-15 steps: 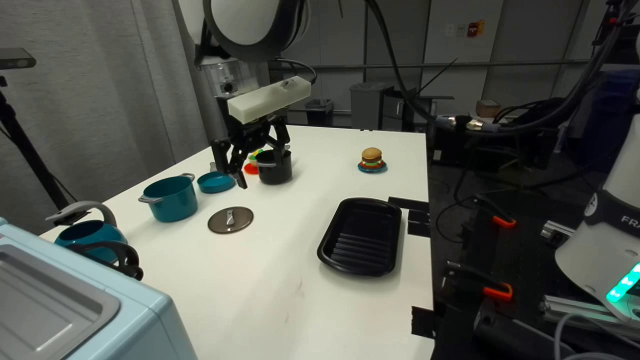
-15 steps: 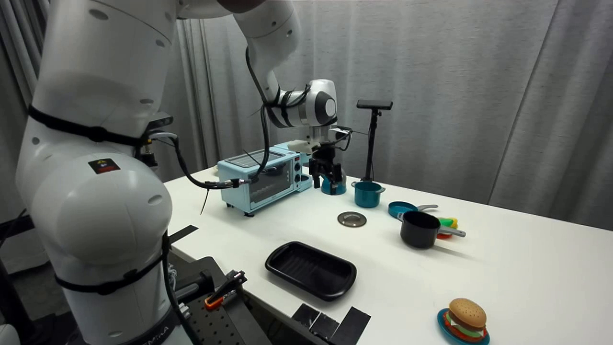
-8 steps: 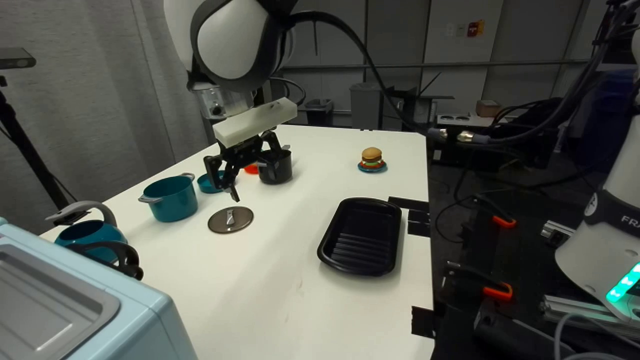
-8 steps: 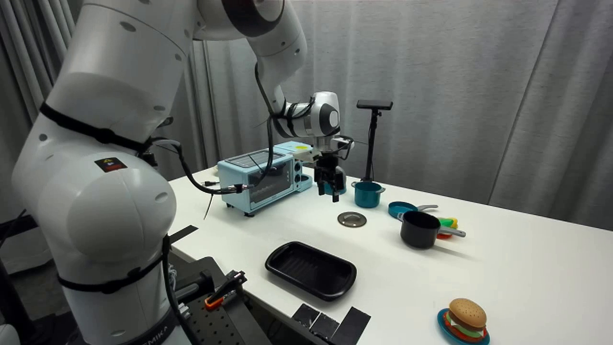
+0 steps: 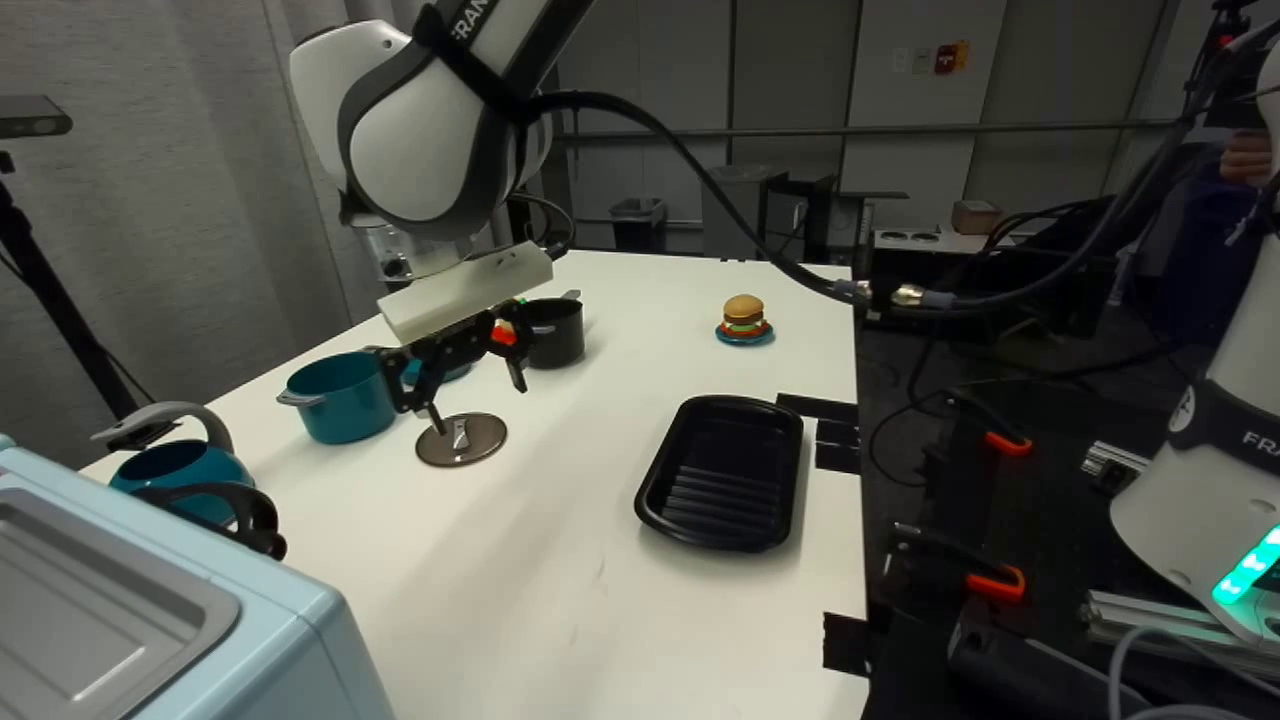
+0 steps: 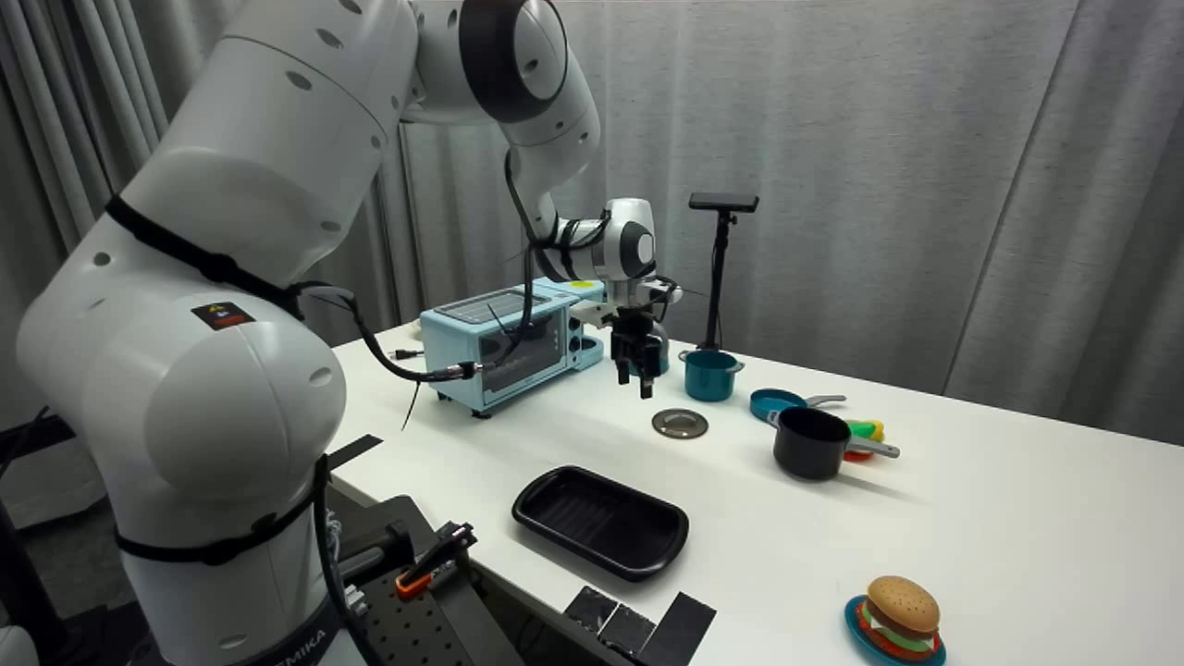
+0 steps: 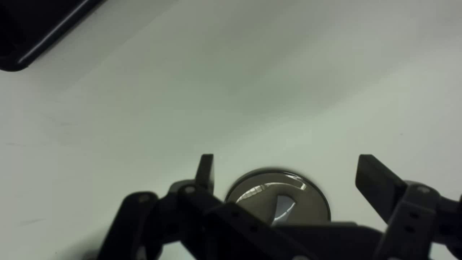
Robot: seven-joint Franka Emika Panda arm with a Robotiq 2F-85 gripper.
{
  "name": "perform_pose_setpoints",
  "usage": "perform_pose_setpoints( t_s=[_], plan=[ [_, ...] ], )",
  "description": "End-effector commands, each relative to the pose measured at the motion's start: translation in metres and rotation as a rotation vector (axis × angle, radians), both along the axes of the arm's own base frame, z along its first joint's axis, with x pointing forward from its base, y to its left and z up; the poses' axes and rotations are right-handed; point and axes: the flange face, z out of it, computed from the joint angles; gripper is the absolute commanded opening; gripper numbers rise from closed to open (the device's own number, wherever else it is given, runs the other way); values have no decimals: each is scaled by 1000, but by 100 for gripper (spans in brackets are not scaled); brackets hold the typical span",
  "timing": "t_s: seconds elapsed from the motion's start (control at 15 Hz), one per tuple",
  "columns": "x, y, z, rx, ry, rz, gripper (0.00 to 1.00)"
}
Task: Pick the lid and put it on the black pot
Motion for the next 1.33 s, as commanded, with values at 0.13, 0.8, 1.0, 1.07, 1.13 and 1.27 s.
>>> perform_pose_setpoints(
  t_s=[0.13,0.8,1.0,1.07,1.13,1.27],
  plan=[
    [47,-15,-24,-35,-24,-30,100],
    [30,-12,-25,-20,-15,-30,100],
    [43,-21,-23,-16,-25,-27,100],
    [47,-25,-22,-17,-35,-32,100],
    [51,-35,-20,-13,-42,-39,100],
    [59,-48,-19,-11,-53,-48,100]
  ],
)
